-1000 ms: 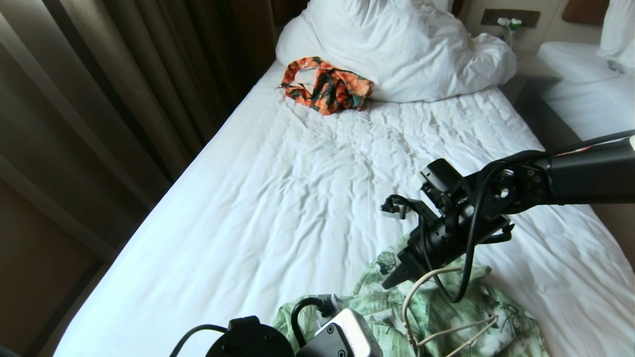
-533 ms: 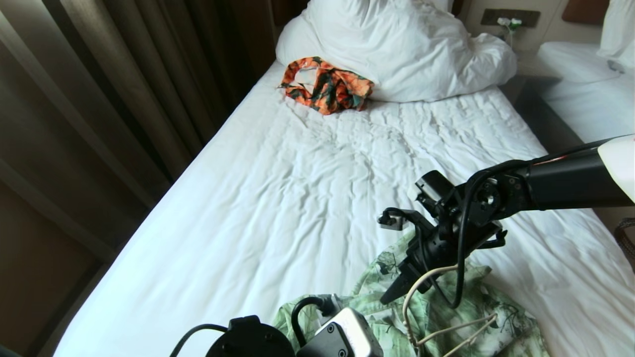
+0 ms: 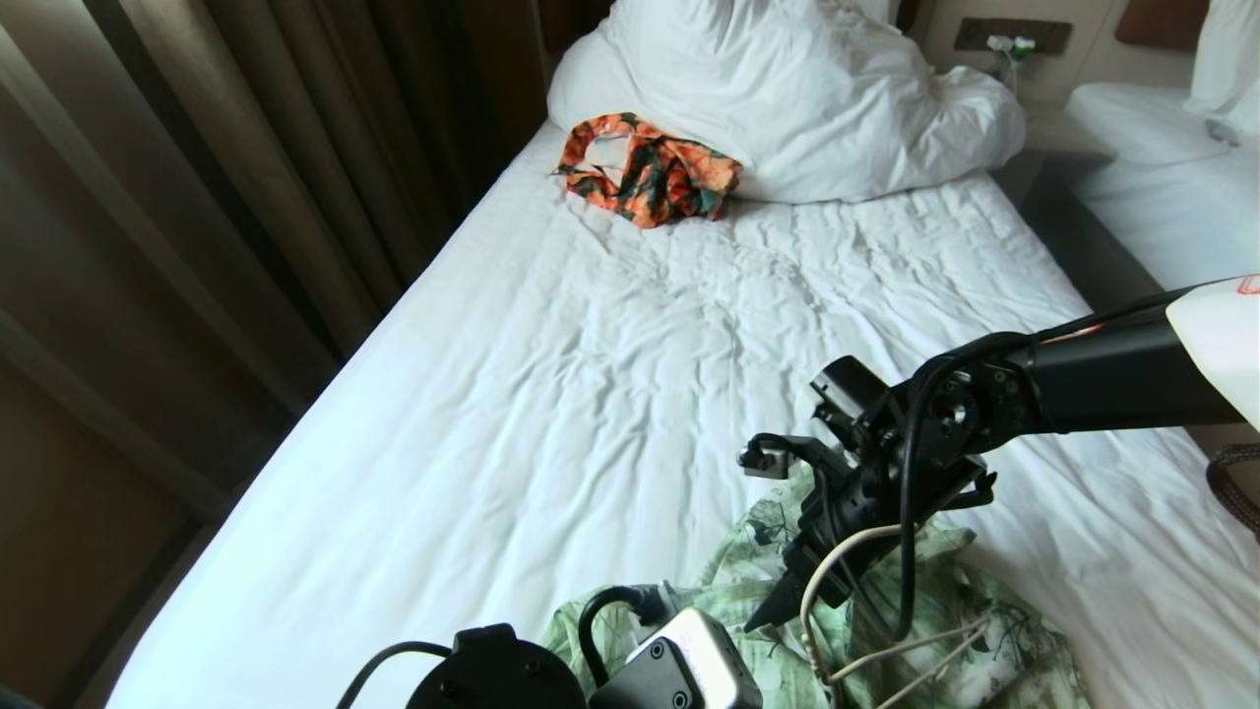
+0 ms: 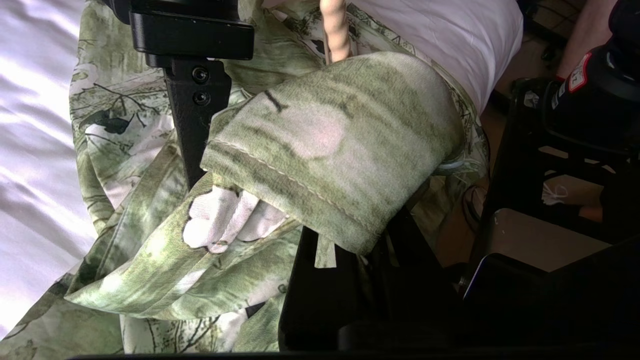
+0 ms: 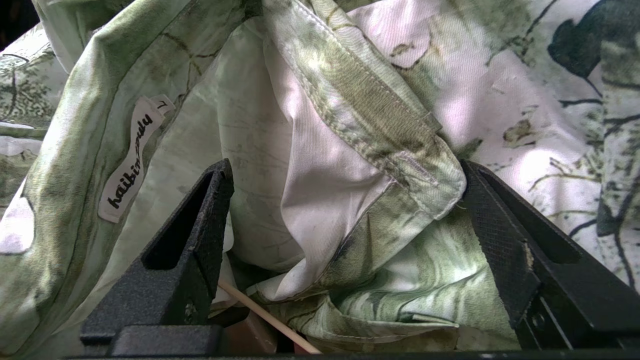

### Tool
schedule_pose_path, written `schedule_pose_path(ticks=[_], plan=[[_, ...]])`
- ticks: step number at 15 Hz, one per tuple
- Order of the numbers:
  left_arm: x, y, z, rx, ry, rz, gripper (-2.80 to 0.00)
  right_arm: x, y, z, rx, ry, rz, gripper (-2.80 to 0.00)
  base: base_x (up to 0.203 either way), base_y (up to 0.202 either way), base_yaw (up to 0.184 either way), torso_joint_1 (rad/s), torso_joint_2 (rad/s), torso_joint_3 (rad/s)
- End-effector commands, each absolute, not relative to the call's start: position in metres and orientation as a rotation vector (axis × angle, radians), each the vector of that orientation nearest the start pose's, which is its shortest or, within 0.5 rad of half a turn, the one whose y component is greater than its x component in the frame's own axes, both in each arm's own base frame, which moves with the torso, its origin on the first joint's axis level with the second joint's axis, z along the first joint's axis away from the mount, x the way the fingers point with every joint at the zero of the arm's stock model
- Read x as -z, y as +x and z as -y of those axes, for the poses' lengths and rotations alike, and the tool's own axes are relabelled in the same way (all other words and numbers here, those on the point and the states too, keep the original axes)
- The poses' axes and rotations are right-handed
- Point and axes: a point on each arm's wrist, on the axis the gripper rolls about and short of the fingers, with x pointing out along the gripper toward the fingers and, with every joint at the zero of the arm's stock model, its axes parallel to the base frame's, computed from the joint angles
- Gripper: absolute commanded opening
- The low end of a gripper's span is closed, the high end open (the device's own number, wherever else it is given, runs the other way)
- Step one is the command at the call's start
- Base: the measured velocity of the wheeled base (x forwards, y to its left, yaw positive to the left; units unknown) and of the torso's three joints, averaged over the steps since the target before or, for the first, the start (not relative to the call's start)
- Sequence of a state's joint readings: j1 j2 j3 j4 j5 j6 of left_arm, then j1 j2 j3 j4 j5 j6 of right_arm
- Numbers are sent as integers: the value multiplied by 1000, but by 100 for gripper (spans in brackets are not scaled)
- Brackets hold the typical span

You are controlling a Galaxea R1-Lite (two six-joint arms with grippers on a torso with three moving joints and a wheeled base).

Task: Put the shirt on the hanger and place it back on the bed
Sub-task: Hook the other side of the shirt onto the hanger

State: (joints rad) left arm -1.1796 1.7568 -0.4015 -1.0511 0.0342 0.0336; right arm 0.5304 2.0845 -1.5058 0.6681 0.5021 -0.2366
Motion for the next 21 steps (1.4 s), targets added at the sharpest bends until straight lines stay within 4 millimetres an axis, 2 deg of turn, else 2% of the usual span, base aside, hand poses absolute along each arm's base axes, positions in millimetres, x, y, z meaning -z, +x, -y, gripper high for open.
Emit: schedule_pose_path(ticks=[1,8,14,16,21], plan=[[-111,102,244,1140,208,-238,-280,-137,306,-196,-1051,-207,-1186,0,0,0,0,0,0,0],[-110,99,245,1149,210,-241,-280,-128,301,-196,-1061,-236,-1215,0,0,0,0,0,0,0],[-111,99,245,1148,207,-239,-280,-120,297,-209,-1067,-294,-1225,0,0,0,0,0,0,0],[-111,99,245,1148,207,-239,-280,-120,296,-210,-1076,-304,-1223,-280,0,0,0,0,0,0],[-112,99,245,1148,203,-233,-280,-118,294,-213,-1079,-313,-1230,-280,0,0,0,0,0,0]])
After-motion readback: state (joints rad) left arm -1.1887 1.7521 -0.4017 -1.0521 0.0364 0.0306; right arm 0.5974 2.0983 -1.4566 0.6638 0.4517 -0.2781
